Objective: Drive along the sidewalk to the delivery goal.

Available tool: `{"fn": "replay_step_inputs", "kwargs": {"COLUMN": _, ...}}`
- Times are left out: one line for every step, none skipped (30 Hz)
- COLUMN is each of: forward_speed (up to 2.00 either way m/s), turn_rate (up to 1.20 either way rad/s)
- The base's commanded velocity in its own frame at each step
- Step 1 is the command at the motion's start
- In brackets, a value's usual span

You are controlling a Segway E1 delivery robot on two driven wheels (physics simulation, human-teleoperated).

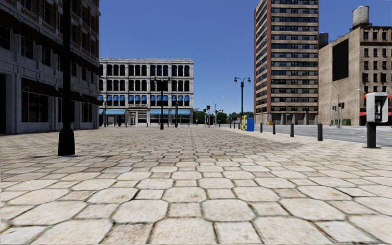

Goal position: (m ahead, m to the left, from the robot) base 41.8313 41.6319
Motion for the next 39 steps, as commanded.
{"fn": "replay_step_inputs", "kwargs": {"forward_speed": 2.0, "turn_rate": 0.0}}
{"fn": "replay_step_inputs", "kwargs": {"forward_speed": 2.0, "turn_rate": 0.0}}
{"fn": "replay_step_inputs", "kwargs": {"forward_speed": 2.0, "turn_rate": 0.0}}
{"fn": "replay_step_inputs", "kwargs": {"forward_speed": 2.0, "turn_rate": 0.0}}
{"fn": "replay_step_inputs", "kwargs": {"forward_speed": 2.0, "turn_rate": 0.0}}
{"fn": "replay_step_inputs", "kwargs": {"forward_speed": 2.0, "turn_rate": 0.0}}
{"fn": "replay_step_inputs", "kwargs": {"forward_speed": 2.0, "turn_rate": 0.0}}
{"fn": "replay_step_inputs", "kwargs": {"forward_speed": 2.0, "turn_rate": 0.0}}
{"fn": "replay_step_inputs", "kwargs": {"forward_speed": 2.0, "turn_rate": 0.0}}
{"fn": "replay_step_inputs", "kwargs": {"forward_speed": 2.0, "turn_rate": 0.0}}
{"fn": "replay_step_inputs", "kwargs": {"forward_speed": 2.0, "turn_rate": 0.0}}
{"fn": "replay_step_inputs", "kwargs": {"forward_speed": 2.0, "turn_rate": 0.0}}
{"fn": "replay_step_inputs", "kwargs": {"forward_speed": 2.0, "turn_rate": 0.0}}
{"fn": "replay_step_inputs", "kwargs": {"forward_speed": 2.0, "turn_rate": 0.0}}
{"fn": "replay_step_inputs", "kwargs": {"forward_speed": 2.0, "turn_rate": 0.0}}
{"fn": "replay_step_inputs", "kwargs": {"forward_speed": 2.0, "turn_rate": 0.0}}
{"fn": "replay_step_inputs", "kwargs": {"forward_speed": 2.0, "turn_rate": 0.0}}
{"fn": "replay_step_inputs", "kwargs": {"forward_speed": 2.0, "turn_rate": 0.0}}
{"fn": "replay_step_inputs", "kwargs": {"forward_speed": 2.0, "turn_rate": 0.0}}
{"fn": "replay_step_inputs", "kwargs": {"forward_speed": 2.0, "turn_rate": 0.0}}
{"fn": "replay_step_inputs", "kwargs": {"forward_speed": 2.0, "turn_rate": 0.0}}
{"fn": "replay_step_inputs", "kwargs": {"forward_speed": 2.0, "turn_rate": 0.0}}
{"fn": "replay_step_inputs", "kwargs": {"forward_speed": 2.0, "turn_rate": 0.0}}
{"fn": "replay_step_inputs", "kwargs": {"forward_speed": 2.0, "turn_rate": 0.0}}
{"fn": "replay_step_inputs", "kwargs": {"forward_speed": 2.0, "turn_rate": 0.0}}
{"fn": "replay_step_inputs", "kwargs": {"forward_speed": 2.0, "turn_rate": 0.0}}
{"fn": "replay_step_inputs", "kwargs": {"forward_speed": 2.0, "turn_rate": 0.0}}
{"fn": "replay_step_inputs", "kwargs": {"forward_speed": 2.0, "turn_rate": 0.0}}
{"fn": "replay_step_inputs", "kwargs": {"forward_speed": 2.0, "turn_rate": 0.0}}
{"fn": "replay_step_inputs", "kwargs": {"forward_speed": 2.0, "turn_rate": 0.0}}
{"fn": "replay_step_inputs", "kwargs": {"forward_speed": 2.0, "turn_rate": 0.0}}
{"fn": "replay_step_inputs", "kwargs": {"forward_speed": 2.0, "turn_rate": 0.0}}
{"fn": "replay_step_inputs", "kwargs": {"forward_speed": 2.0, "turn_rate": 0.0}}
{"fn": "replay_step_inputs", "kwargs": {"forward_speed": 2.0, "turn_rate": 0.0}}
{"fn": "replay_step_inputs", "kwargs": {"forward_speed": 2.0, "turn_rate": 0.0}}
{"fn": "replay_step_inputs", "kwargs": {"forward_speed": 2.0, "turn_rate": 0.0}}
{"fn": "replay_step_inputs", "kwargs": {"forward_speed": 2.0, "turn_rate": 0.0}}
{"fn": "replay_step_inputs", "kwargs": {"forward_speed": 2.0, "turn_rate": 0.0}}
{"fn": "replay_step_inputs", "kwargs": {"forward_speed": 2.0, "turn_rate": 0.0}}
